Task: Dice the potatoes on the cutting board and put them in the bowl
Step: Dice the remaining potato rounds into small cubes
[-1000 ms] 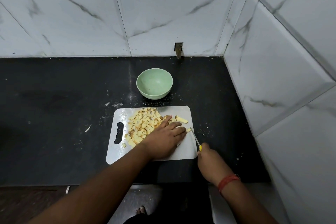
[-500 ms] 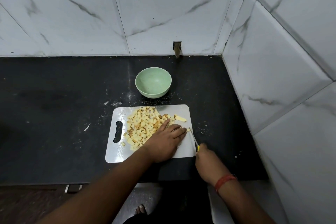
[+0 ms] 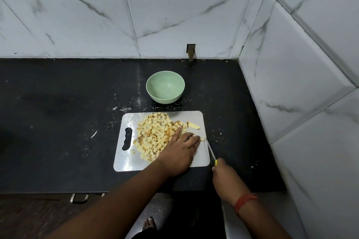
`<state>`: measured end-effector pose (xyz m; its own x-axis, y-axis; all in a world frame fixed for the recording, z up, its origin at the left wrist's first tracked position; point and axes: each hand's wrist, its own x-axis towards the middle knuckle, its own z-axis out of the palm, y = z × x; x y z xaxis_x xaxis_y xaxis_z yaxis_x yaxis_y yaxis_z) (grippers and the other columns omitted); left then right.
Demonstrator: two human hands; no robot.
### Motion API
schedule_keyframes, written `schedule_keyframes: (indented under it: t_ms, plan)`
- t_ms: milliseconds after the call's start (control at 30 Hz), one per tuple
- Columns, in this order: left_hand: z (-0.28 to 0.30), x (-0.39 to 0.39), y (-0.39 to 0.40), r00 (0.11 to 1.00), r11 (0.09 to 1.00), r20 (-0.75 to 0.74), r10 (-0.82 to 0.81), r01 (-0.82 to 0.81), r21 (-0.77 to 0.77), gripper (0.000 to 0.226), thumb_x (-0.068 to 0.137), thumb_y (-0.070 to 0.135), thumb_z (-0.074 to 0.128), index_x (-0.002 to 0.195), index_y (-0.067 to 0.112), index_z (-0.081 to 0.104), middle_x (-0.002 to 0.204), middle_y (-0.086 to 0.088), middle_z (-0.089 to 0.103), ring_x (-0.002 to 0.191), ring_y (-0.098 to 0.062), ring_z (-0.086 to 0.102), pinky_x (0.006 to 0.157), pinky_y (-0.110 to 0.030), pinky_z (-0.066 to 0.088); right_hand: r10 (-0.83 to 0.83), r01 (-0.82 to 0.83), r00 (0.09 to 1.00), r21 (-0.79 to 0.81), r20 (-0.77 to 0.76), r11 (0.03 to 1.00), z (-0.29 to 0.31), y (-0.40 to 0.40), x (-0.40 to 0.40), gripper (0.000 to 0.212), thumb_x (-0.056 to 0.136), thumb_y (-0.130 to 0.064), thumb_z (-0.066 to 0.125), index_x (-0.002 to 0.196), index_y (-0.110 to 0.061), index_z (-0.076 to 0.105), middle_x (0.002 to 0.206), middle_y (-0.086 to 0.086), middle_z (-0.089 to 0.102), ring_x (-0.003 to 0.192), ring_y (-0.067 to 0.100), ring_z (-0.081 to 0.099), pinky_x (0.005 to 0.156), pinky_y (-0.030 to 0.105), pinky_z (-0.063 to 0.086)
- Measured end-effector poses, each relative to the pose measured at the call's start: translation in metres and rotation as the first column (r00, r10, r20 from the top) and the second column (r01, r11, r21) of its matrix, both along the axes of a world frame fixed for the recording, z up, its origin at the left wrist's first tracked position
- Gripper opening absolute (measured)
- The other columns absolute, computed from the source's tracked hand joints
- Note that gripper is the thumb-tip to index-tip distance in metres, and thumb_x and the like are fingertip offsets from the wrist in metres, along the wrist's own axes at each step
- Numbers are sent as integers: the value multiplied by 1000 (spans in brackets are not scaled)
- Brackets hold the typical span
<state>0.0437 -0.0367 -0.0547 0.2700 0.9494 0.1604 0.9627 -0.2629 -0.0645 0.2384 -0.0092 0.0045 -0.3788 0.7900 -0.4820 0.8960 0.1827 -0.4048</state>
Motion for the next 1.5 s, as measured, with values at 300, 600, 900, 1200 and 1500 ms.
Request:
schedule_keyframes:
  t_ms: [300,600,900,1200,1500]
  plan:
    - [0,2,-1,1000,999,6,25,-25,-32,57,97,30,30,146,11,55,144,-4,54,133,-30,48,122,-60,14,-6,11,996,-57,83,998,10,6,-24,22,94,-2,36,115,-3,43,118,21,60,107,34,61,74,28,39]
    - [-2,6,-3,999,998,19,50,-49,-26,53,101,30,34,145,12,55,142,-4,55,134,-29,47,122,-61,18,-1,13,992,-93,129,996,4,0,-20,24,95,-5,38,119,-3,41,117,18,61,105,30,62,76,28,42]
    - [-6,-2,-9,995,998,69,68,-69,9,51,105,36,41,150,14,49,153,-5,48,143,-28,41,122,-57,23,-31,31,999,7,-33,999,10,-8,-8,9,102,-17,40,94,-12,39,105,17,65,96,32,63,71,31,43]
    - [-7,-3,-8,999,999,22,46,-46,16,46,105,38,44,142,14,58,146,-3,54,140,-28,44,119,-61,27,2,-1,999,-13,34,1000,9,1,-23,4,100,-14,37,97,-12,39,110,15,62,97,28,63,72,28,41]
    - [-7,-4,-6,998,999,55,39,-40,29,46,104,35,45,143,14,58,143,-2,55,139,-26,43,122,-58,23,10,-8,998,-19,59,1000,7,1,-26,11,99,-11,37,107,-7,43,110,17,62,99,31,63,71,28,40]
